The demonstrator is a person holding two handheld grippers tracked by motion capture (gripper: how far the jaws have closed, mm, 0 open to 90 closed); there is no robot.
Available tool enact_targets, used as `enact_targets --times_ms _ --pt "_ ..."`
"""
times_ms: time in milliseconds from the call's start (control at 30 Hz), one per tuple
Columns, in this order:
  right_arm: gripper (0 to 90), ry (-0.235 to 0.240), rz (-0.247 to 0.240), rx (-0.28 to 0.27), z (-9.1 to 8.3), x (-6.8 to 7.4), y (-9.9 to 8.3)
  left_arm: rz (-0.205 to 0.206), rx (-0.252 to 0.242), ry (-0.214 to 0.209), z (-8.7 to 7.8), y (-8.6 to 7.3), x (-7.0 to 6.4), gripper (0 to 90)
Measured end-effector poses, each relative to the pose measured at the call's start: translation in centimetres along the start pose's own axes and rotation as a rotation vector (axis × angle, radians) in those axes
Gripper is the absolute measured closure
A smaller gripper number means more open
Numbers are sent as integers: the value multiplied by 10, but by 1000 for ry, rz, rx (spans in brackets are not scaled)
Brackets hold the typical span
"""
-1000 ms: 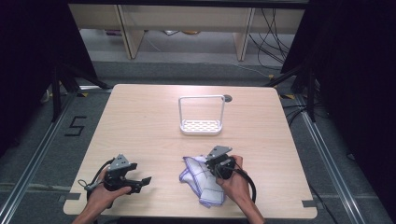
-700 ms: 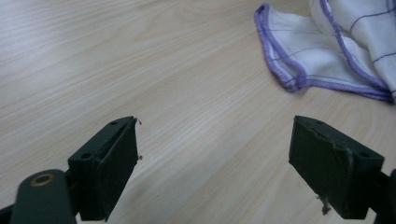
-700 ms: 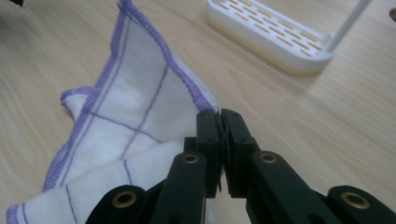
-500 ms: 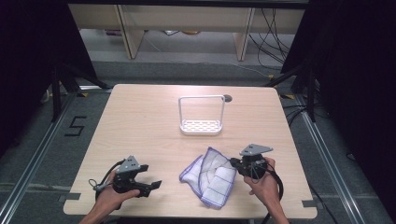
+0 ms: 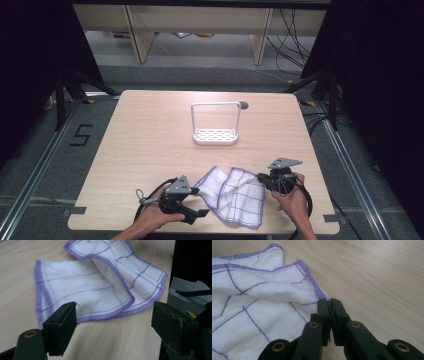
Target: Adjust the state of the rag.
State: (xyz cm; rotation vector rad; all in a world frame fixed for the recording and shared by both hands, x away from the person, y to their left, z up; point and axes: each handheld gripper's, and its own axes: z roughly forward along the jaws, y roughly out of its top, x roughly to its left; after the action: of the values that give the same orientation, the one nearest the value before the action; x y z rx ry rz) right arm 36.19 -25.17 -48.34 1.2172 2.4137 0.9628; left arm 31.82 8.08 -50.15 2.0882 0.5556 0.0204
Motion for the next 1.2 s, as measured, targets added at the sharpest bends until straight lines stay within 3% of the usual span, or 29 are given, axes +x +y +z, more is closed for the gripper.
enact_targets --times_ms 33,67,133,233,300,367,433,467,500,667,700,733,833,900,933,1067,1100,1133,1167,1200 --pt "870 -1 -10 -14 1 -1 0 1 8 2 4 2 -4 213" --pt "870 2 25 -1 0 0 0 19 9 -3 9 4 -7 217" --pt "869 -2 12 -3 1 -1 -2 41 23 -14 16 9 -11 225" --pt "869 2 25 -5 1 0 -1 62 21 19 23 15 -8 298" --pt "868 2 12 -7 1 0 -1 70 14 29 25 16 -6 392" --pt "868 4 10 -10 1 0 -1 85 8 15 29 18 -2 564" --pt "868 5 16 -13 1 0 0 81 7 -4 34 18 1 717" --pt "867 7 21 -11 1 0 0 51 -14 -22 35 19 7 799" --pt "867 7 21 -11 1 0 0 51 -14 -22 35 19 7 841" --pt "868 12 5 -33 -3 2 4 54 -67 -26 12 37 18 875" --pt "868 27 4 -41 -4 4 10 64 -79 -19 -2 48 21 875" --pt "868 25 -18 -55 -2 4 12 64 -79 -19 -2 48 21 875" --pt "868 32 -36 -49 3 8 26 70 -95 10 -24 74 36 875" --pt "868 31 -53 -56 5 10 34 66 -97 9 -27 79 39 874" --pt "869 25 -65 -50 9 13 45 76 -107 50 -32 90 46 874" --pt "868 -8 -111 -38 18 16 62 90 -76 101 -25 104 68 871" --pt "868 -8 -111 -38 18 16 62 90 -76 101 -25 104 68 870" --pt "868 -47 -116 -2 25 14 65 91 -47 144 -12 103 81 869" --pt "868 -47 -116 -2 25 14 65 91 -47 144 -12 103 81 869" --pt "868 -67 -124 19 30 11 64 102 -33 190 2 100 92 868"
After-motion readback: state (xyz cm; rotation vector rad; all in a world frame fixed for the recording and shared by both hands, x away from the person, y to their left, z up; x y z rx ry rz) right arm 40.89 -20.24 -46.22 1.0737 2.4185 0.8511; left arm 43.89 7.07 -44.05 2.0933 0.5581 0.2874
